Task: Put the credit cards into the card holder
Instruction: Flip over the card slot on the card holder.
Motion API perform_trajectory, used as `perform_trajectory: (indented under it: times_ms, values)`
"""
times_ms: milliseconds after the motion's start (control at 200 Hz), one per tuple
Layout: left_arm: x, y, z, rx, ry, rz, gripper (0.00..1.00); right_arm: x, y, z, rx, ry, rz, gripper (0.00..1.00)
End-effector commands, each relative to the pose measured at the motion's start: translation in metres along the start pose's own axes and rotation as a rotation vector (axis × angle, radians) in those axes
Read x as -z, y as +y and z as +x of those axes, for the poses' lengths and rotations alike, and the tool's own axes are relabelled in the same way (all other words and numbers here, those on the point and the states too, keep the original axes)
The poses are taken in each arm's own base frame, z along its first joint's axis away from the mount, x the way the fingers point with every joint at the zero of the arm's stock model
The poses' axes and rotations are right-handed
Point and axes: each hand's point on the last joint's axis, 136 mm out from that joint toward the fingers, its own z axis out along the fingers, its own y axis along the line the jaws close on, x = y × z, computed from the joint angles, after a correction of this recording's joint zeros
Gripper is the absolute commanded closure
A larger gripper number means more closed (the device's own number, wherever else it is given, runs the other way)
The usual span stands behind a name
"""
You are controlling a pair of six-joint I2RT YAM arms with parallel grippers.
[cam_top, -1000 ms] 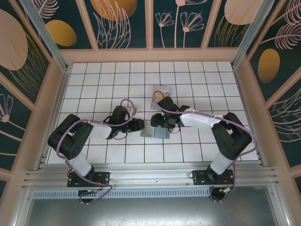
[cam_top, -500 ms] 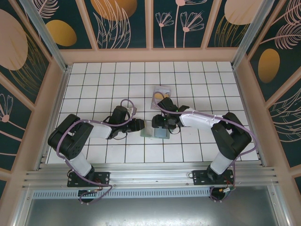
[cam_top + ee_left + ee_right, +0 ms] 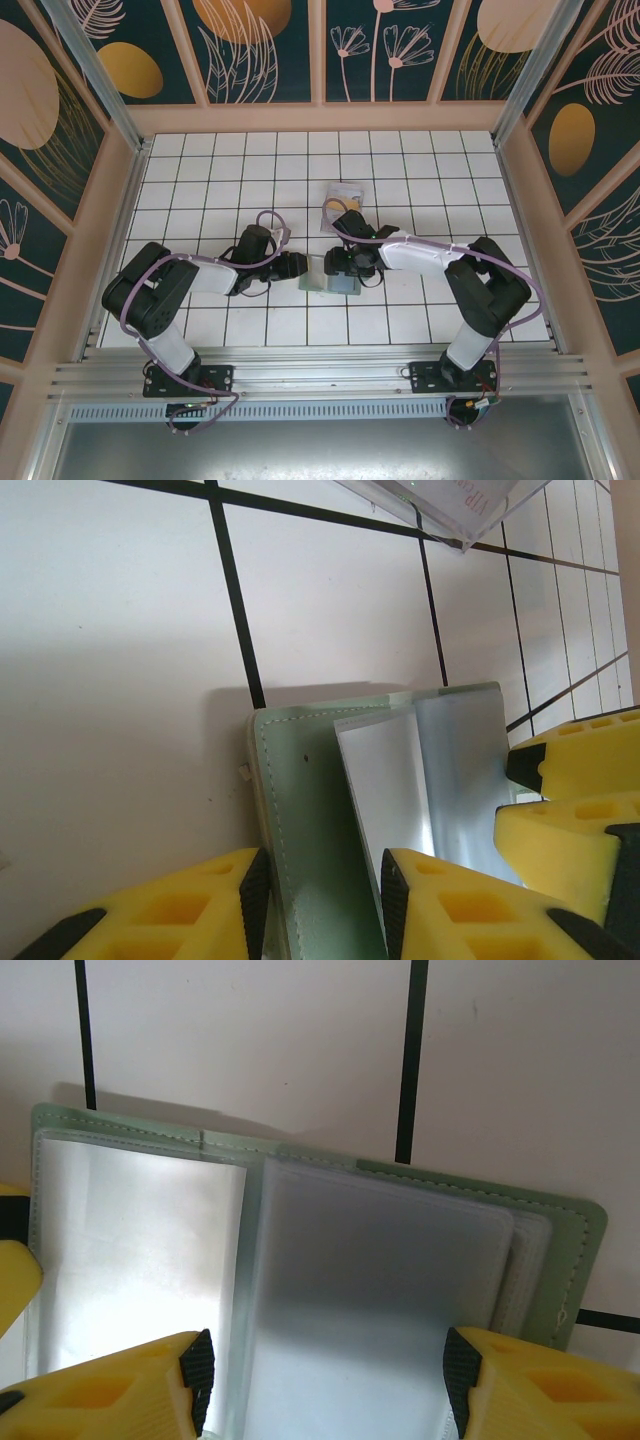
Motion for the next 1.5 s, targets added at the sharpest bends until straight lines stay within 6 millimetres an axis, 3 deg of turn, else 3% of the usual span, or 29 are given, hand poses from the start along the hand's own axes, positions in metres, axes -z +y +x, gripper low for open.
perform_trajectory:
  times_ms: [0,280,551,706,911,1121,1496]
  values:
    - [-0.005,0.073,0.065,0.104,0.178,-0.249,0.62,-0.001,-0.011,0.011,0.014,0.031,0.051,0.35]
    - [-0.005,0.071,0.064,0.103,0.174,-0.241,0.62,-0.013,-0.006,0.018,0.024,0.069,0.041,0.35]
    - [-0.008,0.072,0.068,0.111,0.179,-0.236,0.62,-0.035,0.047,0.023,0.044,0.117,-0.132,0.35]
    - [-0.008,0.076,0.072,0.118,0.182,-0.239,0.62,-0.033,0.082,0.016,0.051,0.118,-0.273,0.35]
    - [-0.008,0.077,0.075,0.13,0.174,-0.228,0.62,-0.02,0.105,0.013,0.04,0.11,-0.446,0.35]
    - [-0.011,0.074,0.077,0.137,0.178,-0.196,0.62,0.0,0.112,0.002,-0.026,0.073,-0.596,0.35]
    - [-0.009,0.062,0.077,0.153,0.158,-0.12,0.6,0.016,0.111,-0.005,-0.093,0.058,-0.706,0.35]
